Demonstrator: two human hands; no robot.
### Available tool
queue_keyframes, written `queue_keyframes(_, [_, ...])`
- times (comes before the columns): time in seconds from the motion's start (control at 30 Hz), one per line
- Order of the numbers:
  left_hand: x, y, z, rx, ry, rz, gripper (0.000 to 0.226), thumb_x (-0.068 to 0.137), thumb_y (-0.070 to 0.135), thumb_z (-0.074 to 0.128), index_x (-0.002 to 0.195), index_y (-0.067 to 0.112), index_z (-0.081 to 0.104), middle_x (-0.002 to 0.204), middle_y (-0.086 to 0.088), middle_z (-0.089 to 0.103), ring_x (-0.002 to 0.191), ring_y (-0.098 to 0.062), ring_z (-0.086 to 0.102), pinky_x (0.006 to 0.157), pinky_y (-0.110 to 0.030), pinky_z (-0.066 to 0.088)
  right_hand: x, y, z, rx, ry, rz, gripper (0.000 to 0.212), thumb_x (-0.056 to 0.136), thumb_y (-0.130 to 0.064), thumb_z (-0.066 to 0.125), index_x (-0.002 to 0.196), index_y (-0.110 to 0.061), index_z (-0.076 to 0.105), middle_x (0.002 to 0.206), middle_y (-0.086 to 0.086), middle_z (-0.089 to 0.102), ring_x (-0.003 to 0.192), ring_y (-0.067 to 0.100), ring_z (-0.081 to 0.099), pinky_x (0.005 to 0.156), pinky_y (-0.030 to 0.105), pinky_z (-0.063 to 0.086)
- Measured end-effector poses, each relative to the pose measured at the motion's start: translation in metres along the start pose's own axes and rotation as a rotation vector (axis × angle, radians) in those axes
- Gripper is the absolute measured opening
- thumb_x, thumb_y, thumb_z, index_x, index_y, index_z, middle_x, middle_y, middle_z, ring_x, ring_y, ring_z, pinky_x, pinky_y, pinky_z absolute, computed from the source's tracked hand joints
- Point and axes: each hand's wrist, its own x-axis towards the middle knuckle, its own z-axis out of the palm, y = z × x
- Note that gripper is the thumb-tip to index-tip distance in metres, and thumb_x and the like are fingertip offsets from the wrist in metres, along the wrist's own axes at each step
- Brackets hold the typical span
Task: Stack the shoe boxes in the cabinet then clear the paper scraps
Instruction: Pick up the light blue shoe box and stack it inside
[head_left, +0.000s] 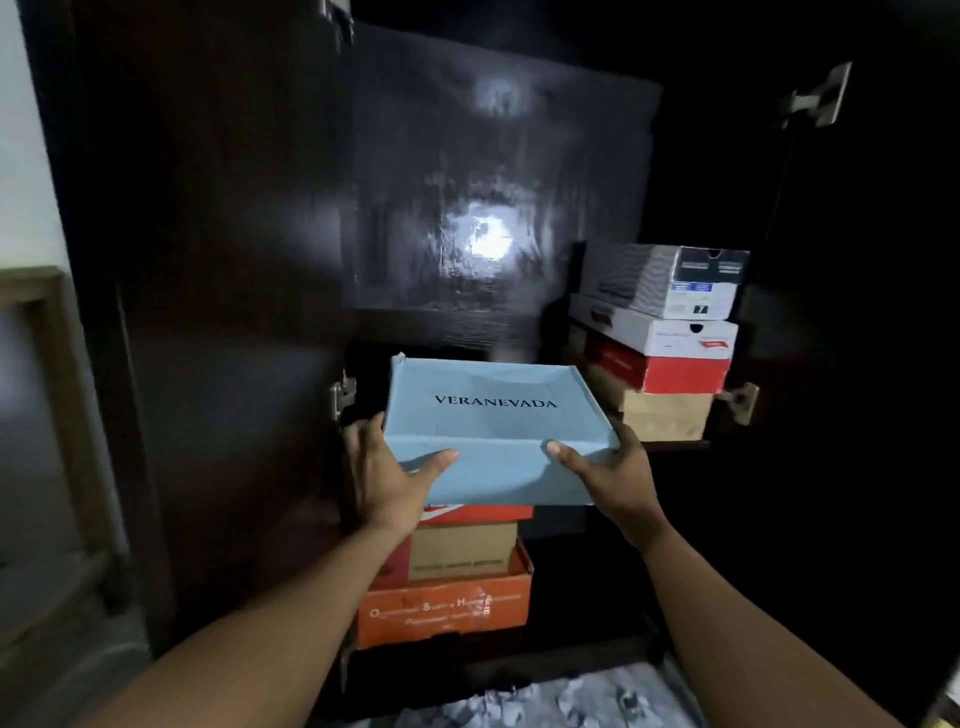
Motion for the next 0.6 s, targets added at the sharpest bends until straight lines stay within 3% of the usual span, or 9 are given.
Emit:
queue_keyframes(0.13, [-0.002, 0.01, 0.016, 0.072, 0.189, -0.01, 0.085, 0.064, 0.04, 0.089, 0.13, 0.008, 0.045, 0.126, -0.016, 0.044, 0.116, -0.037, 0.047, 0.09, -0.048, 0.045, 0.019, 0.004, 0.033, 0.098, 0.101, -0.032, 0.086, 0.065, -0.038, 0.091, 0.129, -0.015, 0.039, 0.122, -0.001, 0.055, 0.108, 0.013, 0.06, 0.089, 0.032, 0.054])
queue_keyframes(0.23, [0.005, 0.013, 0.032, 0.03, 0.313, -0.028, 0.076, 0.071, 0.027, 0.087, 0.13, 0.004, 0.045, 0.129, -0.021, 0.043, 0.115, -0.042, 0.045, 0.094, -0.049, 0.04, 0.033, 0.008, 0.054, 0.111, 0.152, -0.063, 0.08, 0.073, -0.034, 0.087, 0.132, -0.014, 0.037, 0.129, 0.003, 0.05, 0.114, 0.017, 0.055, 0.091, 0.032, 0.051])
queue_keyframes(0.33, [0.007, 0.003, 0.05, 0.025, 0.273, 0.078, 0.074, 0.074, 0.015, 0.084, 0.136, 0.004, 0.045, 0.146, -0.02, 0.036, 0.129, -0.04, 0.039, 0.11, -0.029, 0.027, 0.051, 0.019, 0.07, 0.087, 0.135, -0.068, 0.072, 0.08, -0.028, 0.082, 0.135, -0.015, 0.039, 0.133, 0.004, 0.051, 0.119, 0.018, 0.054, 0.095, 0.033, 0.05])
queue_keyframes(0.4, [0.007, -0.007, 0.062, 0.057, 0.116, 0.16, 0.078, 0.076, 0.024, 0.083, 0.141, 0.006, 0.043, 0.155, -0.015, 0.026, 0.141, -0.034, 0.029, 0.115, -0.018, 0.018, 0.063, 0.026, 0.079, 0.068, 0.103, -0.068, 0.067, 0.083, -0.027, 0.079, 0.136, -0.019, 0.039, 0.132, 0.002, 0.054, 0.117, 0.017, 0.056, 0.096, 0.037, 0.052])
queue_keyframes(0.5, [0.017, -0.016, 0.077, 0.253, -0.003, 0.172, 0.081, 0.079, 0.048, 0.075, 0.145, 0.015, 0.042, 0.159, -0.005, 0.018, 0.145, -0.03, 0.022, 0.117, -0.043, 0.028, 0.083, 0.034, 0.088, 0.044, 0.044, -0.064, 0.058, 0.089, -0.023, 0.073, 0.137, -0.019, 0.04, 0.126, -0.002, 0.057, 0.111, 0.015, 0.059, 0.09, 0.033, 0.053])
queue_keyframes(0.6, [0.035, -0.015, 0.082, 0.369, 0.023, 0.135, 0.076, 0.079, 0.056, 0.07, 0.142, 0.02, 0.046, 0.157, -0.004, 0.023, 0.138, -0.031, 0.029, 0.109, -0.049, 0.035, 0.106, 0.04, 0.094, -0.006, -0.033, -0.057, 0.066, 0.089, -0.024, 0.072, 0.145, -0.019, 0.037, 0.122, -0.008, 0.053, 0.11, 0.014, 0.056, 0.094, 0.034, 0.051])
